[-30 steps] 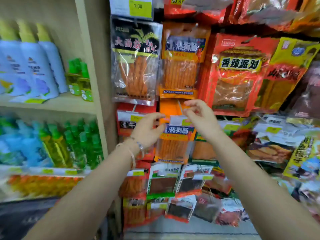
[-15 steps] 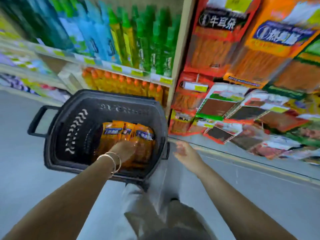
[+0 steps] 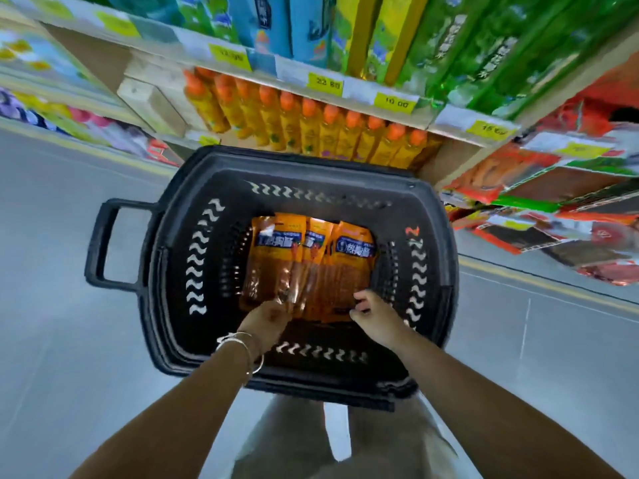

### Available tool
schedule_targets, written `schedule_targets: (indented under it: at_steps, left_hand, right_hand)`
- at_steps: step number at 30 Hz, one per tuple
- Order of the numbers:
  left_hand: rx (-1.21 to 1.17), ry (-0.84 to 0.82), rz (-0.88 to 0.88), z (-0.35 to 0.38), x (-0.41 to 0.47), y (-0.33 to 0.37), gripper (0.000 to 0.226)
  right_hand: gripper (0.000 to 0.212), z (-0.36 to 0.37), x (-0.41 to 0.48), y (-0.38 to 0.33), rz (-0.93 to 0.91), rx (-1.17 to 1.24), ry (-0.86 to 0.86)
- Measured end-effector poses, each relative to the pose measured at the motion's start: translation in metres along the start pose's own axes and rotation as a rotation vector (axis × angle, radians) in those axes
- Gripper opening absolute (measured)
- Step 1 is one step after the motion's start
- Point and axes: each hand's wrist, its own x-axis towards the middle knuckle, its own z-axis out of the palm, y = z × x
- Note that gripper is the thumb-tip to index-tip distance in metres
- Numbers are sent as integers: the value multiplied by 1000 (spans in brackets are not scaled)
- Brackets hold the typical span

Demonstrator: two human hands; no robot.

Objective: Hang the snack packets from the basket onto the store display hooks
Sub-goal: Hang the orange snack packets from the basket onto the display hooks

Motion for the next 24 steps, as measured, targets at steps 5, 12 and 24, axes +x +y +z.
schedule_targets:
  at_steps: [5,12,24]
  left_hand:
    - [-29,-66,-85,-10,50,-24,20]
    - [-48,-71,-123,-5,115,-46,28]
    - [-152,-55,-69,15,163,-59,16]
  right_hand:
    - [26,17,70,4,161,33,65]
    - [26,32,147,25,225,350,354]
    - [85,54,195,53,470,446,490]
